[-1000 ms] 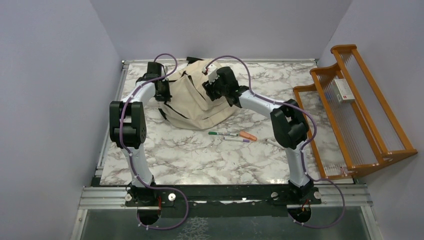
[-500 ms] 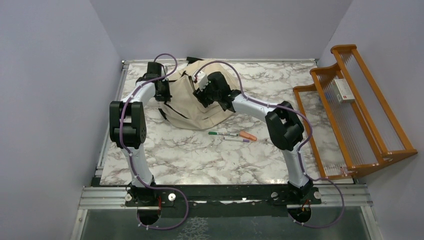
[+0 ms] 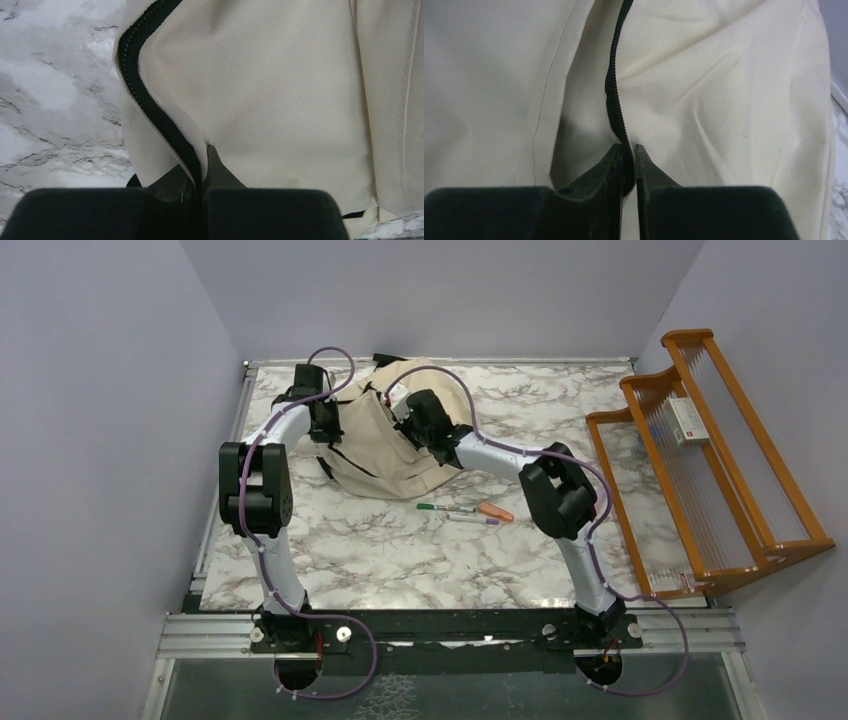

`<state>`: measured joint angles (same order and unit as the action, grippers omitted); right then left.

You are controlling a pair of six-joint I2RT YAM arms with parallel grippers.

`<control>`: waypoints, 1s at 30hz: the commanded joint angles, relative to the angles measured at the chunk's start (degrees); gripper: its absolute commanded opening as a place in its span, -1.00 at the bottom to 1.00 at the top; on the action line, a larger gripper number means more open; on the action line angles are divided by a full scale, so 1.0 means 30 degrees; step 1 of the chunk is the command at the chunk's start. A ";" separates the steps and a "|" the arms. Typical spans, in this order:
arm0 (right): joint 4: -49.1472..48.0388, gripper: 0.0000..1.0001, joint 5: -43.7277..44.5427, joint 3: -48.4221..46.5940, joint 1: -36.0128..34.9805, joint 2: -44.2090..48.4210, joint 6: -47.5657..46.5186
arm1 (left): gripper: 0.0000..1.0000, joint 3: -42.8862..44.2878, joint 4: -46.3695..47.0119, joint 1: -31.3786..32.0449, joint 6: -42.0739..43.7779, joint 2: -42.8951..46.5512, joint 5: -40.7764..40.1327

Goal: Pack the student bag
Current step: Adjust the student bag at the center of the board.

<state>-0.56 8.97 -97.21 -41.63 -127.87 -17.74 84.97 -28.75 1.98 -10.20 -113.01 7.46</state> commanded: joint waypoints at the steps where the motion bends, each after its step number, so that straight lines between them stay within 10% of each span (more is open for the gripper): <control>1: -0.1586 -0.79 0.1639 0.1098 -0.0099 0.1254 0.0024 | -1.00 -0.0169 0.0121 -0.0103 0.0000 0.0735 0.0124; 23: 0.0119 -0.99 0.1419 0.4711 0.1010 0.7978 0.3532 | -0.98 -0.0800 0.1937 0.0659 0.0132 0.0933 0.3803; 30: -0.0255 -0.99 -0.1297 0.4902 0.2027 0.7778 0.4400 | -0.47 -0.0811 0.3316 0.0659 -0.0730 0.2134 0.4710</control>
<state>0.10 9.02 -81.67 -37.21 -106.94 -6.74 82.98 -24.32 3.99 -10.72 -112.36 18.83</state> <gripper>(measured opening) 0.030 0.204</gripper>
